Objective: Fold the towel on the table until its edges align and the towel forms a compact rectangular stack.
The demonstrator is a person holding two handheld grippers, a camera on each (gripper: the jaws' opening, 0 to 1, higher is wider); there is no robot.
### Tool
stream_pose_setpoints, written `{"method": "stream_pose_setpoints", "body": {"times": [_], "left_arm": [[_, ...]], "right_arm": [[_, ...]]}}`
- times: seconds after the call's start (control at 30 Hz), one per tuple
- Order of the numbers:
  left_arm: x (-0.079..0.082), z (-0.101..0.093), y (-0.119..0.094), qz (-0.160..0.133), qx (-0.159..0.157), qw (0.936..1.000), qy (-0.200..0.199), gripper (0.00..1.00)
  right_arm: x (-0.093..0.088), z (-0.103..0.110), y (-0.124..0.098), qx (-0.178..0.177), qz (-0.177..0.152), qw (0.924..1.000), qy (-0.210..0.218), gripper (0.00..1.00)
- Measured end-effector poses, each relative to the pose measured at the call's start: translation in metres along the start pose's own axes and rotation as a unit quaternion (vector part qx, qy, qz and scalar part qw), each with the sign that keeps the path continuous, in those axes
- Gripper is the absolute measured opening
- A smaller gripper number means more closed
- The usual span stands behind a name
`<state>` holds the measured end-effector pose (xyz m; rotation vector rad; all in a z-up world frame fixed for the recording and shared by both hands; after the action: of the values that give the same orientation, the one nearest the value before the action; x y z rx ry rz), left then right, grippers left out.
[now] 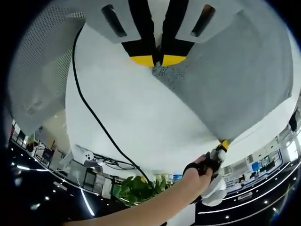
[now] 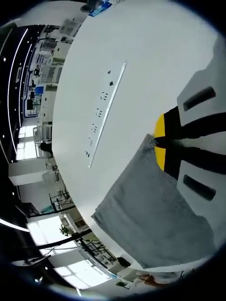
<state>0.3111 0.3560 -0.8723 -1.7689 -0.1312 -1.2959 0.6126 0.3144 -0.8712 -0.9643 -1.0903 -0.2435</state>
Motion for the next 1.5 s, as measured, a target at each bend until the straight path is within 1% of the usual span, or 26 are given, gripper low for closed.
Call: {"method": "stream_pose_setpoints", "body": {"times": [0.07, 0.1, 0.17, 0.23, 0.3, 0.37, 0.43, 0.57, 0.6, 0.7, 0.83, 0.93, 0.97, 1.07, 1.13, 1.2, 1.3, 1.4, 1.5], "left_arm": [[0.005, -0.002, 0.000, -0.012, -0.006, 0.9999, 0.000, 0.03], [0.011, -0.005, 0.000, -0.029, -0.015, 0.9995, -0.002, 0.03], [0.021, -0.007, -0.002, -0.048, -0.022, 0.9986, -0.006, 0.03], [0.028, -0.009, -0.003, -0.057, -0.024, 0.9980, -0.012, 0.03], [0.033, -0.011, -0.004, -0.065, -0.023, 0.9976, -0.013, 0.03], [0.039, -0.015, -0.004, -0.074, -0.025, 0.9969, -0.011, 0.03], [0.048, -0.018, -0.006, -0.091, -0.029, 0.9953, -0.015, 0.03], [0.062, -0.023, -0.009, -0.110, -0.032, 0.9932, -0.020, 0.03], [0.065, -0.024, -0.010, -0.116, -0.031, 0.9925, -0.025, 0.03], [0.074, -0.027, -0.014, -0.132, -0.030, 0.9903, -0.033, 0.03], [0.083, -0.032, -0.020, -0.144, -0.034, 0.9886, -0.025, 0.03], [0.090, -0.032, -0.026, -0.157, -0.030, 0.9868, -0.026, 0.03], [0.093, -0.032, -0.029, -0.164, -0.026, 0.9858, -0.028, 0.03], [0.098, -0.031, -0.036, -0.174, -0.019, 0.9840, -0.030, 0.03], [0.099, -0.029, -0.040, -0.179, -0.014, 0.9833, -0.031, 0.03], [0.101, -0.026, -0.047, -0.186, -0.004, 0.9820, -0.032, 0.03], [0.102, -0.022, -0.054, -0.191, 0.002, 0.9811, -0.033, 0.03], [0.101, -0.014, -0.066, -0.197, 0.019, 0.9795, -0.037, 0.03], [0.098, -0.006, -0.076, -0.201, 0.037, 0.9777, -0.046, 0.03]], "right_arm": [[0.002, -0.002, 0.000, -0.003, -0.001, 1.0000, 0.001, 0.02], [0.004, -0.003, -0.003, -0.005, -0.002, 1.0000, 0.001, 0.02], [0.006, -0.007, -0.006, -0.012, -0.003, 0.9999, 0.009, 0.02], [0.008, -0.012, -0.007, -0.026, -0.002, 0.9992, 0.030, 0.01], [0.011, -0.016, -0.007, -0.027, -0.004, 0.9992, 0.029, 0.01], [0.013, -0.017, -0.019, -0.032, -0.003, 0.9991, 0.028, 0.01], [0.016, -0.018, -0.026, -0.037, -0.006, 0.9989, 0.028, 0.01], [0.026, -0.025, -0.038, -0.045, -0.010, 0.9984, 0.034, 0.01], [0.031, -0.026, -0.047, -0.048, -0.011, 0.9981, 0.036, 0.01], [0.035, -0.032, -0.056, -0.056, -0.015, 0.9977, 0.034, 0.01], [0.042, -0.036, -0.068, -0.065, -0.020, 0.9966, 0.046, 0.01], [0.049, -0.035, -0.073, -0.066, -0.024, 0.9966, 0.043, 0.01], [0.054, -0.033, -0.076, -0.065, -0.026, 0.9968, 0.039, 0.01], [0.066, -0.029, -0.082, -0.064, -0.035, 0.9967, 0.034, 0.01], [0.072, -0.025, -0.080, -0.061, -0.039, 0.9969, 0.030, 0.01], [0.079, -0.018, -0.082, -0.057, -0.040, 0.9973, 0.023, 0.01], [0.089, -0.014, -0.076, -0.051, -0.042, 0.9977, 0.016, 0.01], [0.096, -0.005, -0.075, -0.045, -0.044, 0.9979, 0.014, 0.01], [0.104, 0.003, -0.068, -0.034, -0.050, 0.9981, 0.013, 0.01]]}}
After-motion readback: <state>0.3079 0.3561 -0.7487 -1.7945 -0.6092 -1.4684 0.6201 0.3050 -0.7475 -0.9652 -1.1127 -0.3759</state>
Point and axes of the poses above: the point that each gripper's makers call its tool centre point, and the gripper's own axes: y roughly forward along the fingers, z roughly to its left, x roughly out of its top, the point moved 5 cm from there along -y, roughly backward along the fingers, and after that the axes turned 8 degrees about -z, right-handed, at the moved point
